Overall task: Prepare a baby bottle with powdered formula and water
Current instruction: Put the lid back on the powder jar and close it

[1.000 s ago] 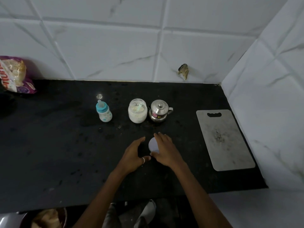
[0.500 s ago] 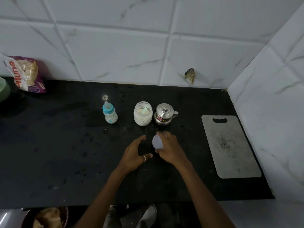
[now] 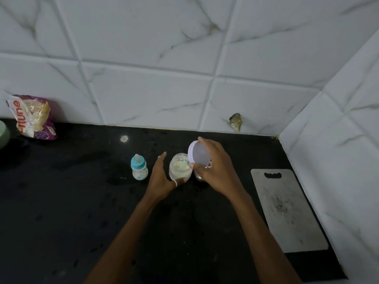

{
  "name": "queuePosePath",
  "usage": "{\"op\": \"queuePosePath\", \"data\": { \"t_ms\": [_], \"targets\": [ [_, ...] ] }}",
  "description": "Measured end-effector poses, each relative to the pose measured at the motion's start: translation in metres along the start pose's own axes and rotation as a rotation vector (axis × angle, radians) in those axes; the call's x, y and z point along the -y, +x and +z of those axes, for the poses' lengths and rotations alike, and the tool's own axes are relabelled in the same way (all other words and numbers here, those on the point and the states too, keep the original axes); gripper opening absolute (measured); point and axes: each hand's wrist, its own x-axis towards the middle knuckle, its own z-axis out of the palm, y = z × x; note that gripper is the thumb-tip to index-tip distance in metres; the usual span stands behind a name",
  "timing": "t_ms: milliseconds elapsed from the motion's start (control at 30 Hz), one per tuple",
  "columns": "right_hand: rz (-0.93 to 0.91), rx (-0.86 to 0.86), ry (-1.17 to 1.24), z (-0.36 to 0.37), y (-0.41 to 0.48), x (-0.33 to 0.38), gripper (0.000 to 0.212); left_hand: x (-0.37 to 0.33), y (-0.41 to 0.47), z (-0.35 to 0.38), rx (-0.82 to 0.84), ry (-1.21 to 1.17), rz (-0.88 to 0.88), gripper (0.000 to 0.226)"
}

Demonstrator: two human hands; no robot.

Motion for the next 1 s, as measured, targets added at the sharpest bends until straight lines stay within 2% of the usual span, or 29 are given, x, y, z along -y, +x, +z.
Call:
{"op": "queuePosePath", "data": {
  "t_ms": [267,433,600,800,1000],
  "targets": [
    [0.056,-0.023,-0.003,0.012,0.007,-0.008,0.077,0.027,0.031,0.011,0.173,-0.091,-0.091,0.148],
    [0.103,-0.019,-0.011,0.022,0.007,-0.018,0.078,0.037,0.036,0.022,0.172,-0.154,-0.047,0.134],
    [0.099,-0.020,0.000,0.022,0.006,-0.018,0.079,0.039,0.037,0.024,0.079,-0.115,0.032,0.101],
    [0.032,-0.007,0.021,-0.004,0.014,0.005,0.078,0.011,0.030,0.005,-0.019,-0.144,0.103,0.089],
    [-0.110,0.111,-0.059,-0.052,0.035,0.058,0.081,-0.055,0.020,-0.043,-0.029,-0.168,0.198,0.089]
  ]
}}
